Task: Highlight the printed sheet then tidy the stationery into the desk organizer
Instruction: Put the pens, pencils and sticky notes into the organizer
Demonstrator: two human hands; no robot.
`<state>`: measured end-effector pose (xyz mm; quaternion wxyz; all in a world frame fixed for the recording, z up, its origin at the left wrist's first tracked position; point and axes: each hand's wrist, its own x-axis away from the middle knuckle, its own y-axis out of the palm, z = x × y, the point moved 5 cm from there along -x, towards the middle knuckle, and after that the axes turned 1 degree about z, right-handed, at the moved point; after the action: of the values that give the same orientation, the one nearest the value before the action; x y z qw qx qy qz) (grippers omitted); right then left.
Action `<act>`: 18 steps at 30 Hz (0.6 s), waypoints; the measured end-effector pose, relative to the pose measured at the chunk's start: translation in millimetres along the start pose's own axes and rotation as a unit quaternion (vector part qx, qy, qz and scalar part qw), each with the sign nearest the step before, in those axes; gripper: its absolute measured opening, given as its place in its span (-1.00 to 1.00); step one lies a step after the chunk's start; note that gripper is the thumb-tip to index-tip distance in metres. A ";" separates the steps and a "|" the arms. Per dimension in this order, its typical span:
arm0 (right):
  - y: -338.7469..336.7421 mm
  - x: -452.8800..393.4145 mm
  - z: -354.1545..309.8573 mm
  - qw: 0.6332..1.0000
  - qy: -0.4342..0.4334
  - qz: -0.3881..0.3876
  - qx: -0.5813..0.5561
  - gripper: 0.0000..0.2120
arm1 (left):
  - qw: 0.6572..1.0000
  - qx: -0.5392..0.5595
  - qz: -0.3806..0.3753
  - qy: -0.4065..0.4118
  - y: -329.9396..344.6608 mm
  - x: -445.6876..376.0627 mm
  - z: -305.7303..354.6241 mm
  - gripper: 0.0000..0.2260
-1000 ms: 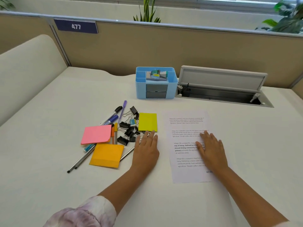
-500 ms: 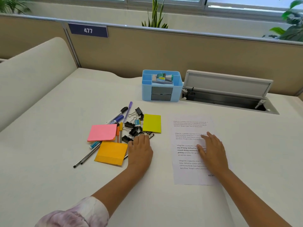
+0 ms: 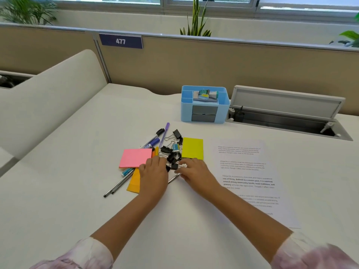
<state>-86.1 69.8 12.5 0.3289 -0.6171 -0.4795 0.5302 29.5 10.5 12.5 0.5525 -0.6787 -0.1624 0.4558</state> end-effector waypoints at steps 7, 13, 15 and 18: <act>19.2 -7.3 -7.0 0.998 0.022 -0.059 -0.013 -0.85 | 0.999 0.001 0.014 -0.045 -2.6 15.0 -52.5 -0.72; 19.7 -3.5 -0.5 0.996 0.036 -0.086 -0.010 -0.90 | 0.994 0.040 -0.011 -0.096 1.8 18.1 -75.6 -0.76; 17.0 -1.7 3.9 0.997 0.033 -0.071 -0.004 -0.88 | 0.995 0.038 -0.011 -0.096 4.2 18.0 -78.3 -0.75; 9.8 1.5 10.6 0.997 0.037 -0.064 0.024 -0.78 | 0.995 0.030 -0.010 -0.090 6.8 18.4 -80.2 -0.76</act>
<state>-94.0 67.0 0.7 0.3945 -0.5964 -0.4930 0.4957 101.4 -26.8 -3.8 0.5602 -0.6164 -0.2046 0.5142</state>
